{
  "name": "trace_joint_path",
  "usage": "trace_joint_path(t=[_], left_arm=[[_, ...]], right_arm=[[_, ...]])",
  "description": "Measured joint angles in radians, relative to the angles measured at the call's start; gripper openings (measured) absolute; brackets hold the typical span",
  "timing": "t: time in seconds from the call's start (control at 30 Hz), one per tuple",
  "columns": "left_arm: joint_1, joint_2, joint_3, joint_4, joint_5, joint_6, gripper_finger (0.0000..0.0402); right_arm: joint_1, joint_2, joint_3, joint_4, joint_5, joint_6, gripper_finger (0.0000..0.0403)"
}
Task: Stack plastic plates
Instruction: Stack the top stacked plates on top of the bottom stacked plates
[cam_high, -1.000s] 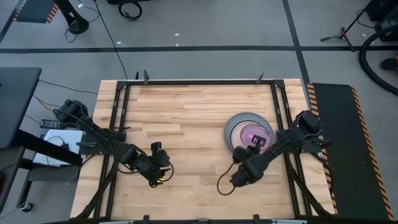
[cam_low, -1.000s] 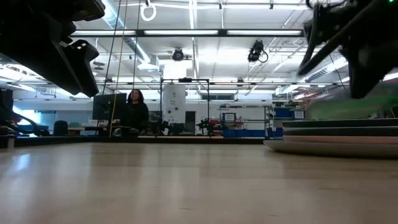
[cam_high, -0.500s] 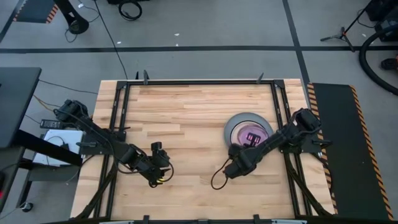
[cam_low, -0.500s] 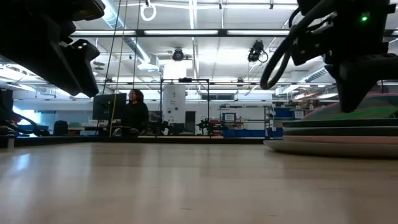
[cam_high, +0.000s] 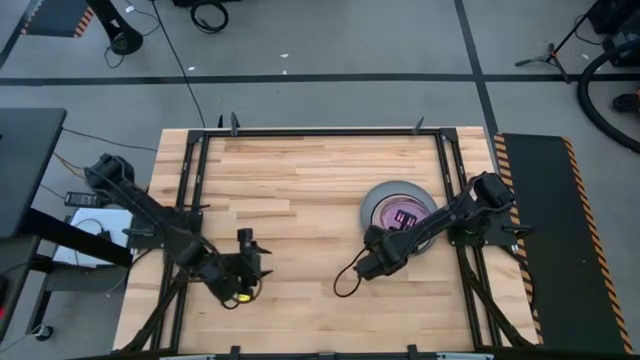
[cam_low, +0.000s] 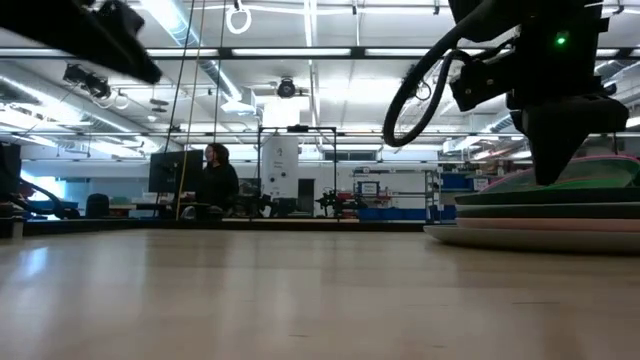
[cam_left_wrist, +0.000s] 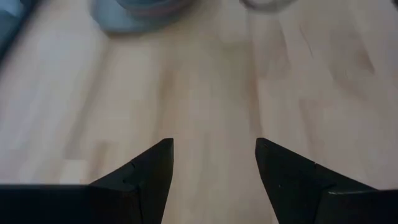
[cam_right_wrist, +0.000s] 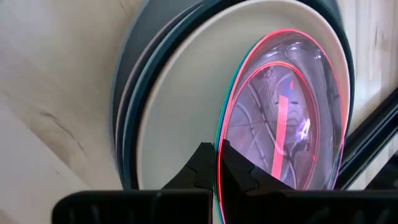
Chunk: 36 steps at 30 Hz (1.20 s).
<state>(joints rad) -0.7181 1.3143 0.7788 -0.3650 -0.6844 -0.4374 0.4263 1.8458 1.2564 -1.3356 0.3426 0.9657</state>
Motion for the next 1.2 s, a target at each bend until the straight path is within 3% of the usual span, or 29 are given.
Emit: trace_joint_path(t=[0.13,0.43,0.5,0.63,0.77,1.2], left_arm=[[-0.057,-0.063,0.000,0.000,-0.112,-0.029,0.0233],[-0.117,-0.087,-0.019,0.068,-0.153,-0.014,0.0233],[-0.102,-0.087,-0.081,0.193,-0.102,0.049,0.0233],[-0.006,-0.095,-0.207,0.545,0.157,0.192,0.0233],[0.093,-0.098,-0.278,0.707,0.314,0.234,0.0233],[0.111,-0.099,-0.312,0.739,0.358,0.232,0.0233]], right_arm=[[-0.011,0.000,0.000,0.003,0.008,0.000,0.0010],[-0.016,0.000,0.000,0.024,0.027,0.033,0.0011],[-0.016,0.000,0.000,0.024,0.030,0.051,0.0011],[-0.024,0.000,0.000,0.030,0.032,0.053,0.0011],[-0.051,0.000,0.000,0.031,0.024,0.052,0.0011],[-0.217,0.000,-0.082,0.040,0.031,-0.084,0.0011]])
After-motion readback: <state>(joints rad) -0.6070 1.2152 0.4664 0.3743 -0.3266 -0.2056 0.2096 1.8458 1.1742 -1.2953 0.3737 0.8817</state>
